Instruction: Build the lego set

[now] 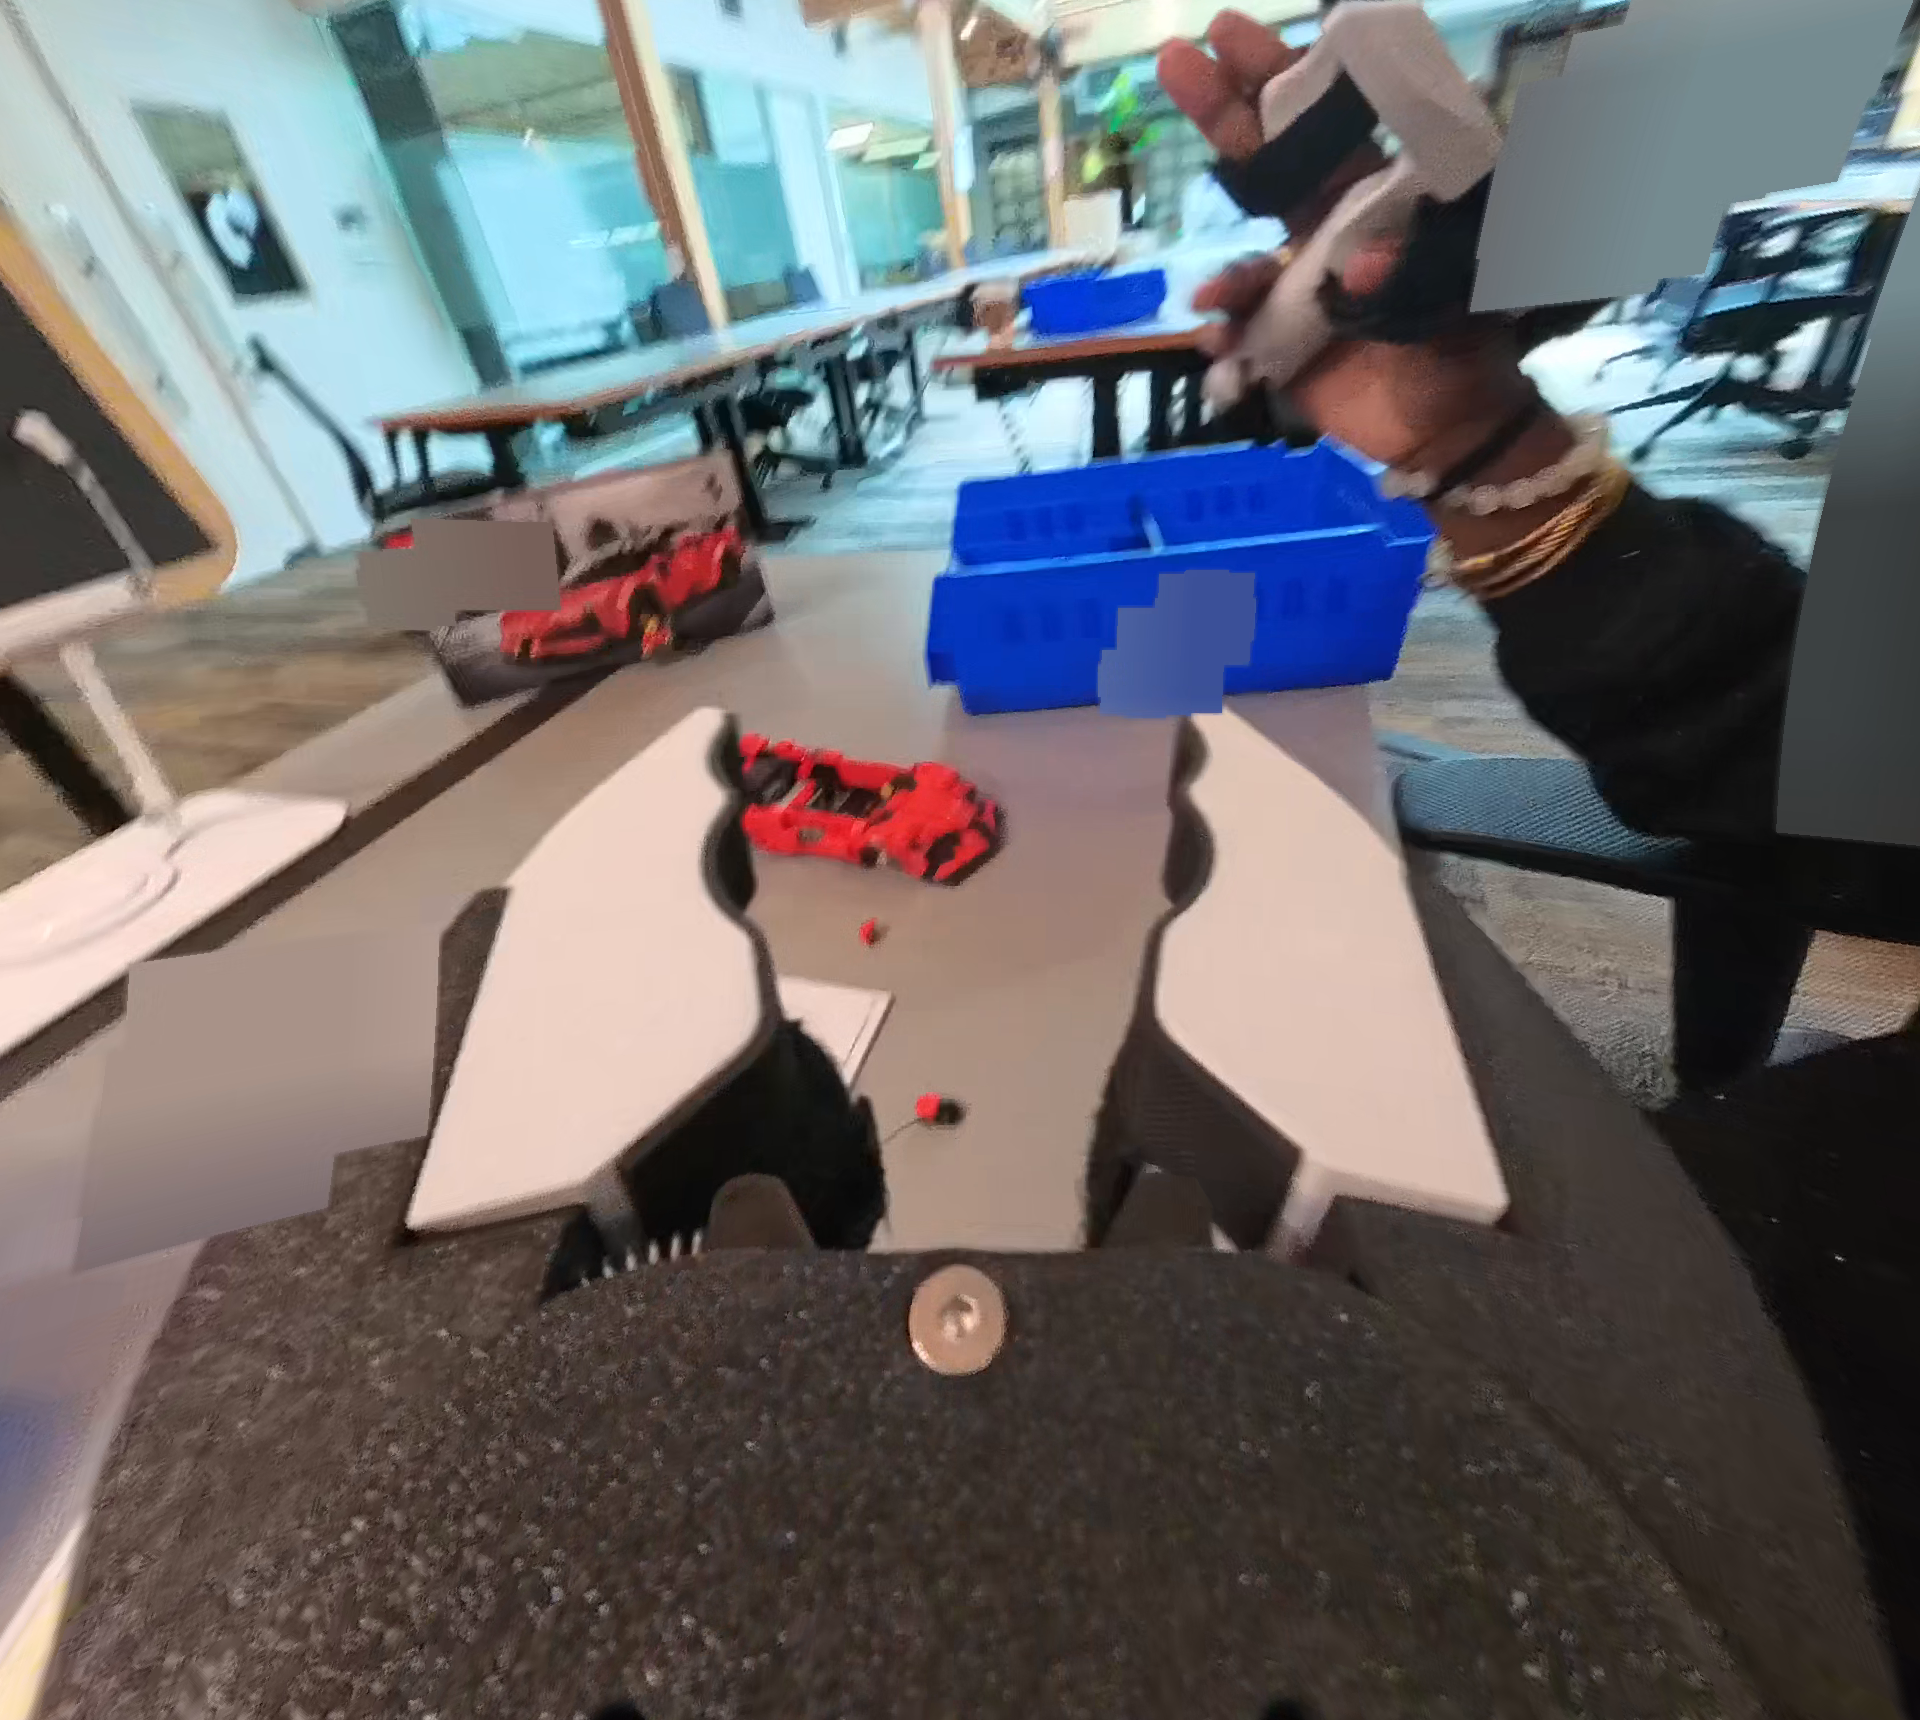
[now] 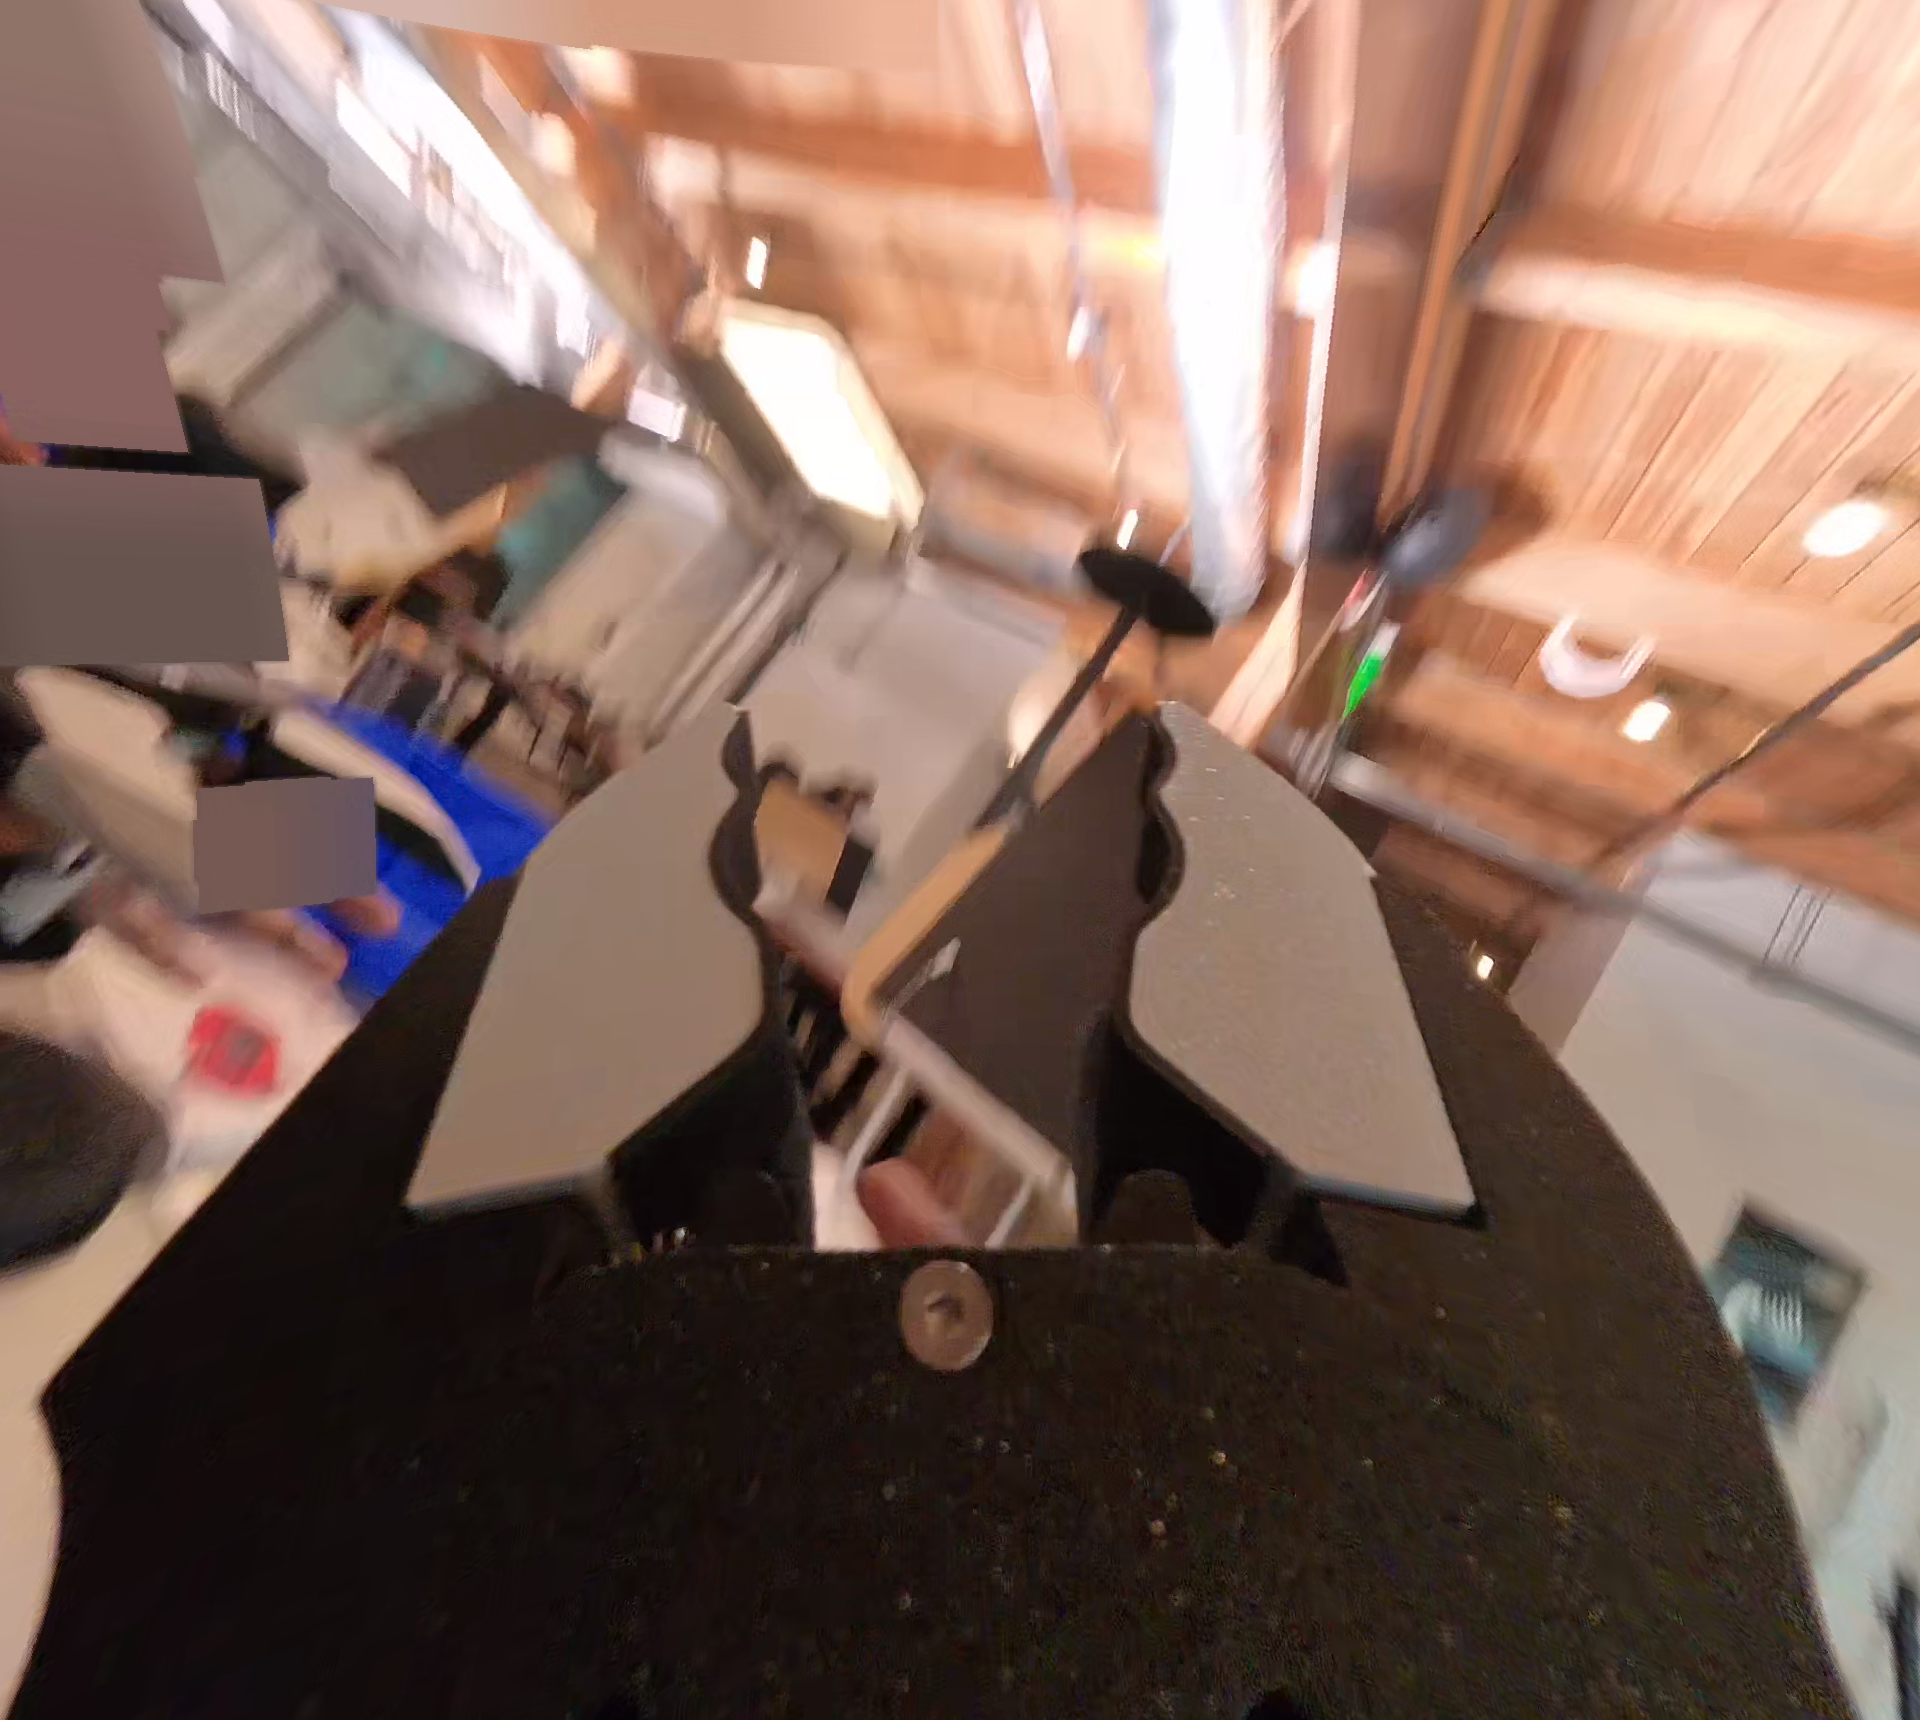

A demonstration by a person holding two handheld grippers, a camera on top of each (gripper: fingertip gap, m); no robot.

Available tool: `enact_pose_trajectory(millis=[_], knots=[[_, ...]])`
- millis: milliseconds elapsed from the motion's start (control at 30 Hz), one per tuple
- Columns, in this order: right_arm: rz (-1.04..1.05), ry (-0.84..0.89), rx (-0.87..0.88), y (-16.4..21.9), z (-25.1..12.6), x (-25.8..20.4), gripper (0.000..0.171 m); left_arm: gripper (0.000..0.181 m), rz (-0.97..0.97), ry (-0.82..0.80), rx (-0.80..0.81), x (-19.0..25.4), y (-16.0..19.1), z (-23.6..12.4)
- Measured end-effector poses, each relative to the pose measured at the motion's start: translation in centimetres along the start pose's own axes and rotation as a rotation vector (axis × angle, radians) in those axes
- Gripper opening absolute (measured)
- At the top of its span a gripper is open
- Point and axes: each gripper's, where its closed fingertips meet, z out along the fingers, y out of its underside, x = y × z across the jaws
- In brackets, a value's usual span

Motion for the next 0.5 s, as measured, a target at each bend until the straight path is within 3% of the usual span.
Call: enact_pose_trajectory(millis=[100, 133, 200, 233, 367, 500], knots=[[0.117, -0.349, -0.321, 5.2, -0.7, -6.3, 0.023, 0.044, 0.067, -0.109, -0.235, -2.1, 4.2, 0.3], [0.169, -0.49, -0.365, 5.9, -1.7, -9.1, 0.021, 0.038, 0.115, -0.131, -0.291, -2.4, 5.5, 0.2], [0.259, -0.74, -0.447, 7.0, -4.4, -14.4, 0.037, 0.025, 0.158, -0.107, -0.341, -1.6, 6.8, 0.0], [0.299, -0.785, -0.477, 7.6, -5.2, -16.2, 0.043, 0.021, 0.163, -0.081, -0.35, -1.1, 7.2, -0.1], [0.47, -0.893, -0.522, 10.0, -7.2, -23.4, 0.041, 0.012, 0.23, -0.101, -0.275, -1.3, 6.4, -0.8], [0.541, -0.845, -0.534, 11.4, -5.1, -25.6, 0.039, 0.029, 0.226, -0.194, -0.214, -3.9, 4.2, -1.9]])
